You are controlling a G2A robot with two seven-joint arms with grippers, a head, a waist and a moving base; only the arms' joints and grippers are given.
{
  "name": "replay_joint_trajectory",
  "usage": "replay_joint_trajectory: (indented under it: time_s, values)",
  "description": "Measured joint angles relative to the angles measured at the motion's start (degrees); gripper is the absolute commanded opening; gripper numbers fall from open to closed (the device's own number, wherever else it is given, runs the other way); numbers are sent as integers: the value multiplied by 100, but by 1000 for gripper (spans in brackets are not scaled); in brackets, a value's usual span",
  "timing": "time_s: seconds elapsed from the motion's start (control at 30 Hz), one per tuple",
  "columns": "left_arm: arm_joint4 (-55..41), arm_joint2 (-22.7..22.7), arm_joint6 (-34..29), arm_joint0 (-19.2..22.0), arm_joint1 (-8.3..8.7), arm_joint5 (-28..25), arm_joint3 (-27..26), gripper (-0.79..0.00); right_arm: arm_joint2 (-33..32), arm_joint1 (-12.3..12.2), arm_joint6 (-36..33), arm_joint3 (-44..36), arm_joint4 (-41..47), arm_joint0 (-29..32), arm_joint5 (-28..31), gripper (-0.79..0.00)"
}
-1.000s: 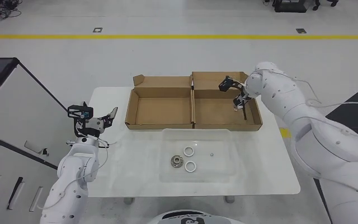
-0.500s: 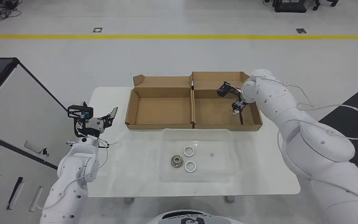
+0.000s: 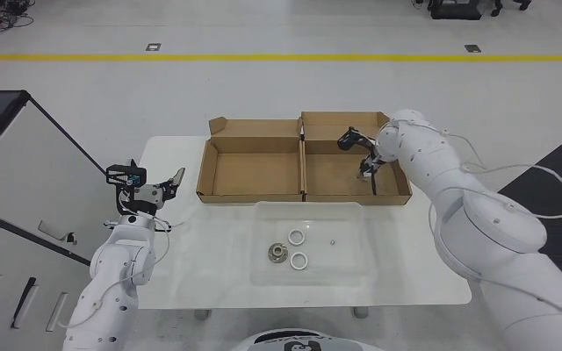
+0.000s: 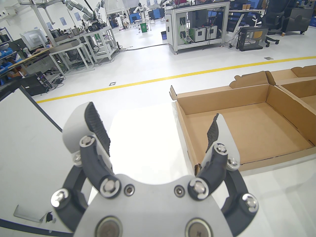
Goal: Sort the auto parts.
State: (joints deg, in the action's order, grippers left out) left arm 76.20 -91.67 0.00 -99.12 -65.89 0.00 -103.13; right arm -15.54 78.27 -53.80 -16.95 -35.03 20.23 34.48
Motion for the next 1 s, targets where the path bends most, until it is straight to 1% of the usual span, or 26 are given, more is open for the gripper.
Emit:
replay_joint_trajectory:
  time_s: [0.27,0.5,0.63,0.73,0.9,1.0]
  values:
    - [0,0,0,0,0,0,0,0,-107,15,98,82,-24,-163,188,0]
    - [0,0,0,0,0,0,0,0,-243,-87,279,37,-41,-421,611,0]
    - [0,0,0,0,0,0,0,0,-357,-196,274,-120,29,-544,969,0]
    - [0,0,0,0,0,0,0,0,-447,-296,217,-322,96,-575,1122,0]
    - [0,0,0,0,0,0,0,0,-643,-513,36,-912,264,-580,1181,0]
    - [0,0,0,0,0,0,0,0,-807,-704,-143,-1468,393,-507,1117,0]
